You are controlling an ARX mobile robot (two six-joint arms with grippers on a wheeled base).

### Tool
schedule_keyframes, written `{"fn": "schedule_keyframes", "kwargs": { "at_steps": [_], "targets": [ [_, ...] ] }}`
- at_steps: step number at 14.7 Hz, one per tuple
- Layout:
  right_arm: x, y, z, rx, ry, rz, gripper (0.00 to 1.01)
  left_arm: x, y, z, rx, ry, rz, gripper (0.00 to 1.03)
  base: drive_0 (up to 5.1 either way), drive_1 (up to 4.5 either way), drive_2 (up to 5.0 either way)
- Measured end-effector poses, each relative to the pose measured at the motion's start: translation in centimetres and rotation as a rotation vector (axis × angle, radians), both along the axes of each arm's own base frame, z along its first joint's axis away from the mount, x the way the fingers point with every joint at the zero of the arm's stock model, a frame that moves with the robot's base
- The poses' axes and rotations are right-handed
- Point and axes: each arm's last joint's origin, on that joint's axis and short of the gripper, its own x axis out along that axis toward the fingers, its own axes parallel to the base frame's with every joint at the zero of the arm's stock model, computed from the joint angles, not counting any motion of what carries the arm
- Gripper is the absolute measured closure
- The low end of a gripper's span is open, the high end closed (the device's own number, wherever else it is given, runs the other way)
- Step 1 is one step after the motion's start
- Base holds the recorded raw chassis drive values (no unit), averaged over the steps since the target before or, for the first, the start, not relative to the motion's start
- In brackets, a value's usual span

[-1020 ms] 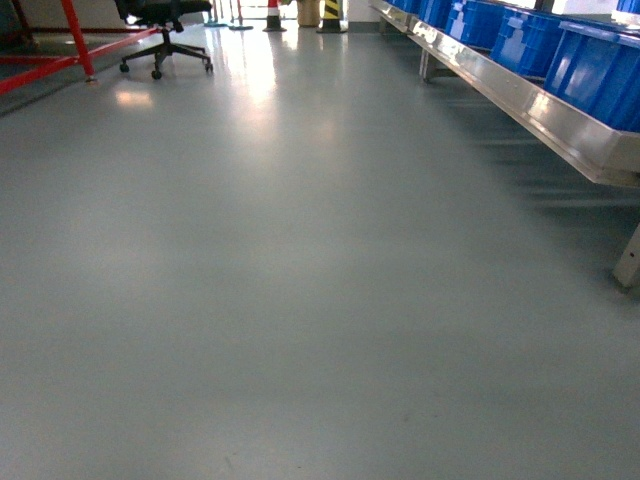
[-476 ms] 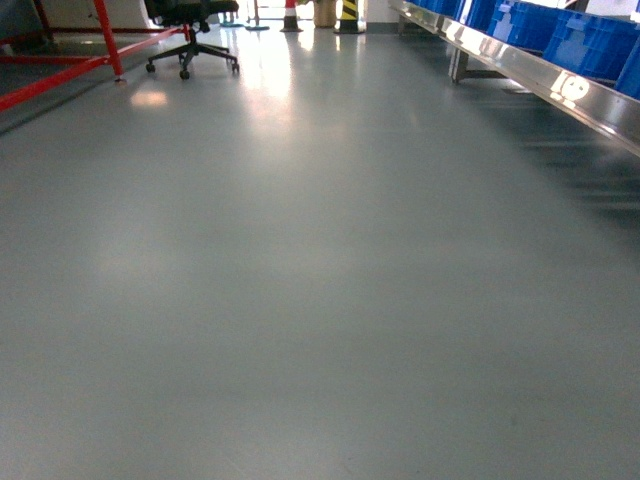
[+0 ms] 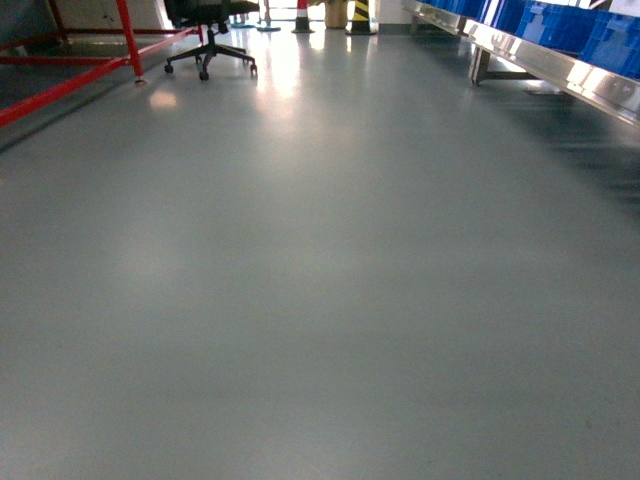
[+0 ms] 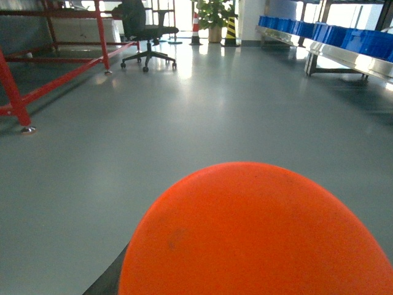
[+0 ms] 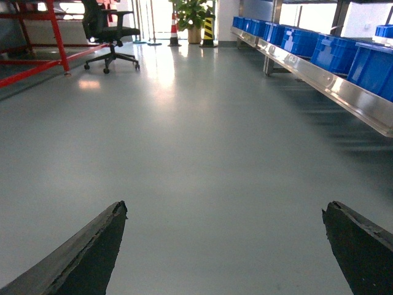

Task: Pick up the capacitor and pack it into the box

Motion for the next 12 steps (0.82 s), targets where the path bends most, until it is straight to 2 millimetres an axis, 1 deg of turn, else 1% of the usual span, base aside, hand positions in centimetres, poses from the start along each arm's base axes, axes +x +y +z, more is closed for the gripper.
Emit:
{"fn": "schedule_keyframes", "kwargs": {
  "at_steps": [12],
  "targets": [
    [0.0, 0.0, 0.01, 0.0, -0.002, 0.0, 0.03, 0.0, 0.0, 0.0, 0.0, 0.0, -0.001, 0.6, -4.9, 2.53, 2.5]
  ]
}}
